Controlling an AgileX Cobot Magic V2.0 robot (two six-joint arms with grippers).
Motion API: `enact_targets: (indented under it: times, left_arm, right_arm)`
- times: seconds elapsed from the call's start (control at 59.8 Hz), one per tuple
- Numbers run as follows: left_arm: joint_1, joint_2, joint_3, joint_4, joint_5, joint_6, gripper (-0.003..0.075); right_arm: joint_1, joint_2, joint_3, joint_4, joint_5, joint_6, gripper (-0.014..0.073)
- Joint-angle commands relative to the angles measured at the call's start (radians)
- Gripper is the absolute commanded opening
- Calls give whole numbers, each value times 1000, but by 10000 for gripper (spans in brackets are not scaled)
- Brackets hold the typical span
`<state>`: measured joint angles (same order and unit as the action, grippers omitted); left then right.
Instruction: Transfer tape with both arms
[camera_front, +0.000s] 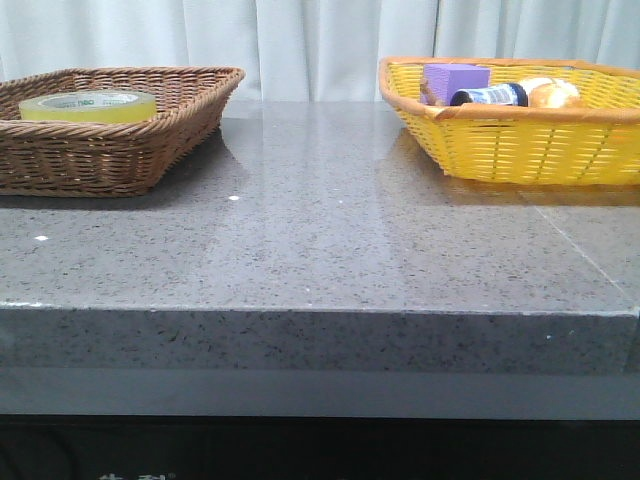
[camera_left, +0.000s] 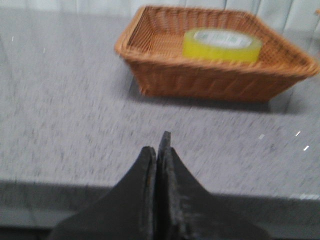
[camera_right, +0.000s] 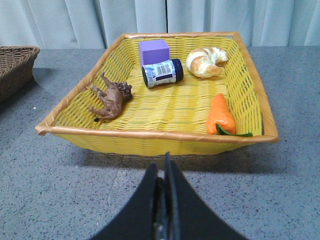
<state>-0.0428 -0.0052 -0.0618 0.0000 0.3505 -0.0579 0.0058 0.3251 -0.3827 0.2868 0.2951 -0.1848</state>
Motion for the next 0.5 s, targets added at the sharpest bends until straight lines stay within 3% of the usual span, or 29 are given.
enact_targets:
  times: [0.0,0.167,0.485]
  left_arm:
    - [11,-21,26,-6,-113,-5,-20]
    - [11,-21,111,-17,-254,-5,-20]
    - [11,-19,109,-53,-252,-5,-20]
  right_arm:
    - [-3,9,-26,6,-77,-10,-69]
    - [-3,9,-26,6,-77,-10,-69]
    - [-3,9,-26,6,-77,-10,-69]
